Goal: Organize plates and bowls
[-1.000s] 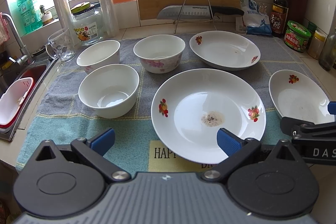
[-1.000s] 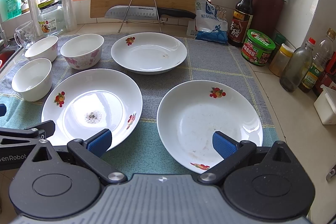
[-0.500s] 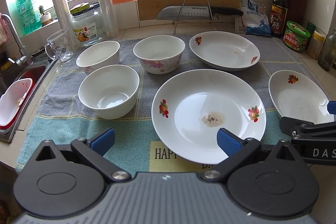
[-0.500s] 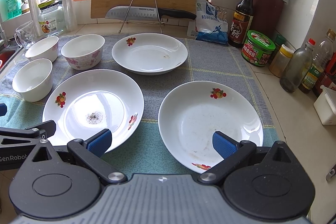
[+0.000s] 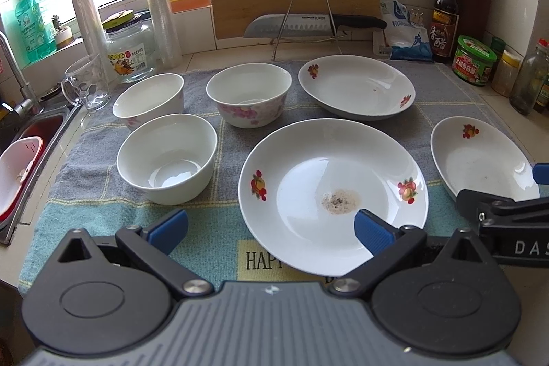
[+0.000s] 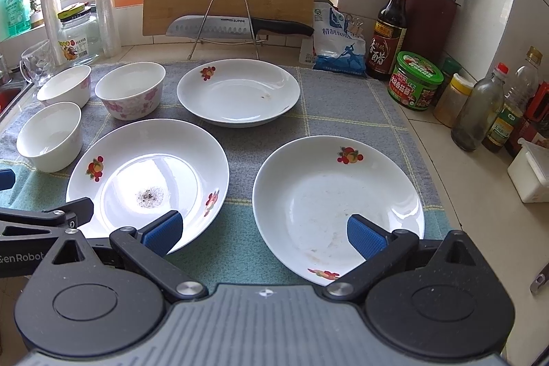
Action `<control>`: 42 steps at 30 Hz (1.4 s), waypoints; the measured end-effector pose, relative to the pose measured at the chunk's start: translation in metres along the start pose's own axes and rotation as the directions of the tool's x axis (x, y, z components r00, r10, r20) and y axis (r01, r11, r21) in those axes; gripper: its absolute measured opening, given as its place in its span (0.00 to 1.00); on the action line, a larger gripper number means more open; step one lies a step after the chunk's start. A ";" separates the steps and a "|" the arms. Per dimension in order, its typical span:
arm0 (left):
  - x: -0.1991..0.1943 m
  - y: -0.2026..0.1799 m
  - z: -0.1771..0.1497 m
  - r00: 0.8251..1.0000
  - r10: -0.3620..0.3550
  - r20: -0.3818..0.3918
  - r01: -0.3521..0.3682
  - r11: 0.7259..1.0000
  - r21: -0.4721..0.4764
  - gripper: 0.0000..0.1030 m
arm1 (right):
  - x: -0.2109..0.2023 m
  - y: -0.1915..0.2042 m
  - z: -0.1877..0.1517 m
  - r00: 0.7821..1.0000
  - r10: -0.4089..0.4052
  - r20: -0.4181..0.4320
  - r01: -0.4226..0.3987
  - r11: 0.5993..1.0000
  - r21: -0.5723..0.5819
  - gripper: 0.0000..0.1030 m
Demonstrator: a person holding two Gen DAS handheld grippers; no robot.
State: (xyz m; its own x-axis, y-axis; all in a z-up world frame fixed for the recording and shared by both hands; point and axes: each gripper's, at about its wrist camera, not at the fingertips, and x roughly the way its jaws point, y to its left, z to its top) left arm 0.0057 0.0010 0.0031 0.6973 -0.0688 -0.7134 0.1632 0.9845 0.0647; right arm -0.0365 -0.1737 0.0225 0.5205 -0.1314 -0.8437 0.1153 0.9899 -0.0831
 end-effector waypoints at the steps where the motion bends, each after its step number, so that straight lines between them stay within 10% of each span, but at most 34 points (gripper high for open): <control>1: 0.001 0.001 0.001 1.000 -0.003 0.003 0.003 1.000 0.004 0.99 | 0.000 0.000 -0.001 1.000 -0.002 0.002 0.002 1.000 -0.001 1.00; 26: 0.021 0.029 0.025 0.958 -0.281 0.052 0.268 0.948 0.171 0.99 | 0.006 -0.032 -0.044 0.975 -0.222 0.016 0.220 0.973 0.063 1.00; 42: 0.037 -0.006 0.040 0.920 -0.391 -0.010 0.386 0.901 0.199 0.99 | 0.052 -0.061 -0.062 0.996 -0.078 -0.031 0.080 0.993 0.090 1.00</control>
State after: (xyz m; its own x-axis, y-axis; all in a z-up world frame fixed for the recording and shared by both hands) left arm 0.0585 -0.0142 0.0046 0.5705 -0.4469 -0.6890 0.5548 0.8283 -0.0779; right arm -0.0694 -0.2371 -0.0491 0.4838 -0.2064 -0.8505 0.2325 0.9672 -0.1025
